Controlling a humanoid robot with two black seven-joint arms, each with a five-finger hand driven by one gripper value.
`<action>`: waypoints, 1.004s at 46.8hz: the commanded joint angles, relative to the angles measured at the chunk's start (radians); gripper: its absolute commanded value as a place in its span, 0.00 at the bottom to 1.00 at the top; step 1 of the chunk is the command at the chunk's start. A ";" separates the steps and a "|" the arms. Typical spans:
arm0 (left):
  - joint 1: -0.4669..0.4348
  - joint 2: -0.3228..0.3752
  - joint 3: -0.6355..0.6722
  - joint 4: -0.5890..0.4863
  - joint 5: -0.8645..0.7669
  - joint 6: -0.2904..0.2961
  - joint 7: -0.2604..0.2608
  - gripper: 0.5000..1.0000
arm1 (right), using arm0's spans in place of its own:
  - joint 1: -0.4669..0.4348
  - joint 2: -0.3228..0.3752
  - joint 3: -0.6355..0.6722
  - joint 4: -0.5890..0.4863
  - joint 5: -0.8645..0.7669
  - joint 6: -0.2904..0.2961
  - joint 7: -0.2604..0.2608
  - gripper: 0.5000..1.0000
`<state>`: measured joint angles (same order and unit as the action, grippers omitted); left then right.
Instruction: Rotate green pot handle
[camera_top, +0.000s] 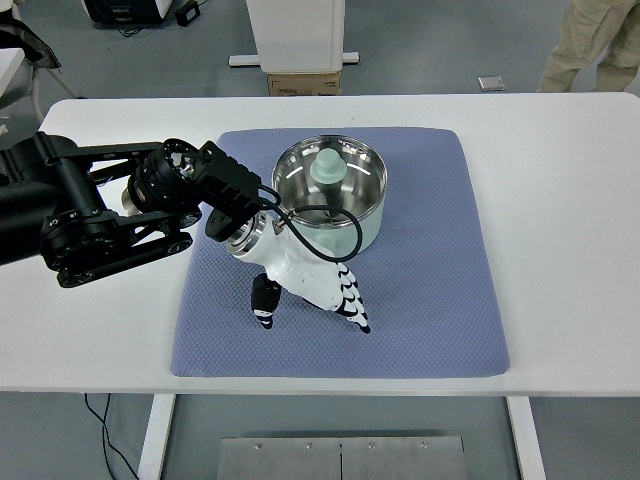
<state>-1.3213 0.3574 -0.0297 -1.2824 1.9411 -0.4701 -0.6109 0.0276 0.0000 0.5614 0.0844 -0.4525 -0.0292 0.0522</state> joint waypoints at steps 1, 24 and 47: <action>-0.006 -0.002 -0.001 0.000 0.006 -0.001 0.000 1.00 | 0.000 0.000 0.000 0.000 0.000 0.000 0.000 1.00; -0.045 0.031 0.005 -0.005 0.018 -0.033 0.000 1.00 | 0.000 0.000 0.000 0.000 0.000 0.000 0.000 1.00; -0.084 0.067 0.036 -0.023 0.019 -0.033 0.000 1.00 | 0.000 0.000 0.000 0.000 0.000 0.000 0.000 1.00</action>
<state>-1.4015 0.4157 0.0060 -1.3038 1.9605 -0.5035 -0.6107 0.0276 0.0000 0.5614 0.0844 -0.4525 -0.0292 0.0522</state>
